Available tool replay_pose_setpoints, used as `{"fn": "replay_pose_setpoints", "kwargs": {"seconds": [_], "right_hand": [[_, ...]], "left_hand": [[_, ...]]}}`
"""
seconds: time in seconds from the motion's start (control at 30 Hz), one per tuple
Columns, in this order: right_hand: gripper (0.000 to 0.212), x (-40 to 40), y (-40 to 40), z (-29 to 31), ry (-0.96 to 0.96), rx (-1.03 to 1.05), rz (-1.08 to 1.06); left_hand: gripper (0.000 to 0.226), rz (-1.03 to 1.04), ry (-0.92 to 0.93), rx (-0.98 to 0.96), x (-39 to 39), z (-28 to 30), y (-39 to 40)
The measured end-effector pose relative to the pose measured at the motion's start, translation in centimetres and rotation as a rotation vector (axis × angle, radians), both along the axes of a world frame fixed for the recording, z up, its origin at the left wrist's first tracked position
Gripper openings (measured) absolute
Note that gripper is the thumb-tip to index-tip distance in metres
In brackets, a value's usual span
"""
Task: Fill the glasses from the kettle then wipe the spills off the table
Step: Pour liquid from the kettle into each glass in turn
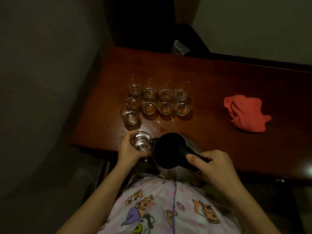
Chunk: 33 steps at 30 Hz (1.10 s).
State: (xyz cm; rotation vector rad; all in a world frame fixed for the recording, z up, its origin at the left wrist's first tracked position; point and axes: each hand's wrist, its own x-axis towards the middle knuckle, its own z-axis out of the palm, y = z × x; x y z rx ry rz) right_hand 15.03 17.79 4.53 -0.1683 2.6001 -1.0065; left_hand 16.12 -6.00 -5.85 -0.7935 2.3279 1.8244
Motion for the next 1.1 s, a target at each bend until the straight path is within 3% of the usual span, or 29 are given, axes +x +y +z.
{"fn": "replay_pose_setpoints", "kwargs": {"seconds": [1.1], "right_hand": [[0.058, -0.4, -0.6, 0.5, -0.007, 0.075, 0.041]], "left_hand": [[0.082, -0.052, -0.031, -0.01, -1.0, 1.1, 0.3]]}}
